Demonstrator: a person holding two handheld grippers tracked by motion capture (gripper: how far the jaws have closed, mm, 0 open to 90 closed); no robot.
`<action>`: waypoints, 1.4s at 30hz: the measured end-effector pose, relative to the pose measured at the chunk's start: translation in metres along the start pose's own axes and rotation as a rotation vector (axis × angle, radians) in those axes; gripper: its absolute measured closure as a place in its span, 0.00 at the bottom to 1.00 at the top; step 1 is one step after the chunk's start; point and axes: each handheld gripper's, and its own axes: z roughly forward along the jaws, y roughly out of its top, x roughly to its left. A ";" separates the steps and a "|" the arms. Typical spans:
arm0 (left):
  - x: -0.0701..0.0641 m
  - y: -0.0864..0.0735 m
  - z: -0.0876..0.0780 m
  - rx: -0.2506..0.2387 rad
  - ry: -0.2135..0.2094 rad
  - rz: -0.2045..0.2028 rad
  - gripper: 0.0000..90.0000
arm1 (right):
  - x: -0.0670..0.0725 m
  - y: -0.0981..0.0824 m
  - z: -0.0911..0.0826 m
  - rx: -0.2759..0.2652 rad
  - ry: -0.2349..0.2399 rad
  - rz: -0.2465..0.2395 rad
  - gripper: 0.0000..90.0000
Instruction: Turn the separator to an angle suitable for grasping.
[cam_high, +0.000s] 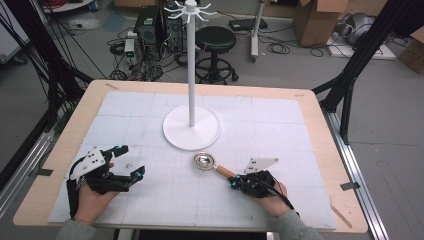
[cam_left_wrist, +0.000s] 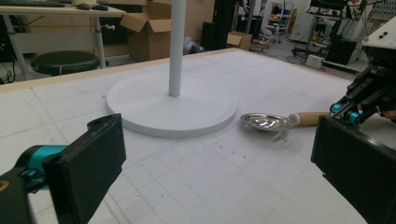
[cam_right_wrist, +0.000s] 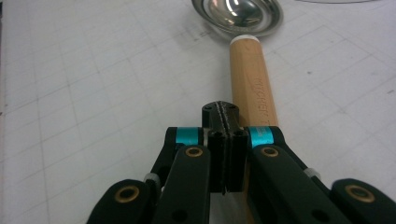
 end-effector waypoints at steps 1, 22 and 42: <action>0.000 0.000 0.000 -0.001 0.000 -0.002 0.04 | -0.003 0.000 0.000 -0.005 -0.004 -0.002 1.00; 0.000 -0.001 0.002 0.013 -0.005 -0.006 0.04 | -0.028 -0.003 -0.004 -0.015 -0.078 0.021 1.00; 0.000 -0.001 0.002 0.013 -0.004 -0.011 0.04 | -0.035 0.013 -0.006 -0.048 -0.082 0.039 1.00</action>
